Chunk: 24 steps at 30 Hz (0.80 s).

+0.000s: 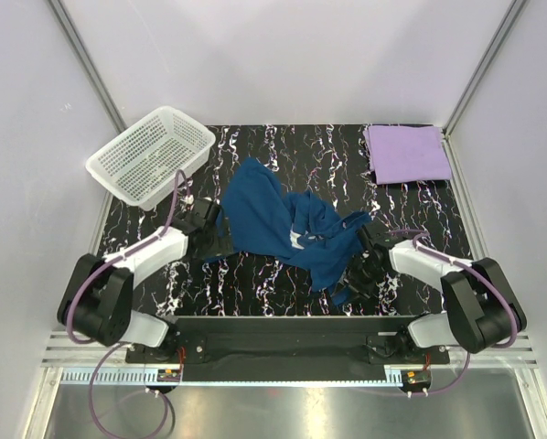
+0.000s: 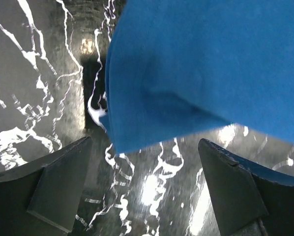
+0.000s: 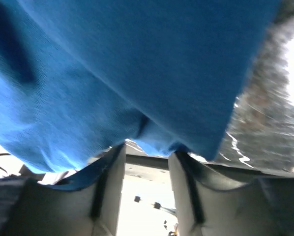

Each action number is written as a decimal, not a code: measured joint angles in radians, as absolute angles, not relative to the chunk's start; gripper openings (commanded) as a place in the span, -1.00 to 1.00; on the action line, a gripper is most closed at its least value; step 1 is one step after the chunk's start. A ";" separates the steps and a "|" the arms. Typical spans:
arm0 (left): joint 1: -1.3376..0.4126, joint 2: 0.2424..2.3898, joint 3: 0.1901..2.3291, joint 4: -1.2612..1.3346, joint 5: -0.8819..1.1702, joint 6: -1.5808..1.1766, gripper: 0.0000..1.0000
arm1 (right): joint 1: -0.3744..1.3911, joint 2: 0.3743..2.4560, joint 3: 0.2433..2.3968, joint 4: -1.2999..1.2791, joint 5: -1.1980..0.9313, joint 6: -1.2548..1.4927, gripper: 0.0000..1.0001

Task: Fold and stack the t-shirts
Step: Flatten the tshirt out

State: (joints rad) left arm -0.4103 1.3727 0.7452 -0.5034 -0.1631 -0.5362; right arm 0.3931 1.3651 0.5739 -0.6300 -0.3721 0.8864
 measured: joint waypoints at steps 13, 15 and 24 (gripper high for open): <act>-0.404 1.410 0.785 -0.493 -0.173 -0.551 -0.81 | 0.398 1.368 0.640 -0.619 -0.287 0.876 -1.00; -0.404 1.348 0.817 -0.535 -0.176 -0.532 -0.94 | 0.398 1.326 0.682 -0.671 -0.267 0.855 -1.00; -0.403 1.074 1.066 -0.785 -0.229 -0.505 -0.90 | 0.400 1.051 1.089 -1.059 -0.153 0.762 -1.00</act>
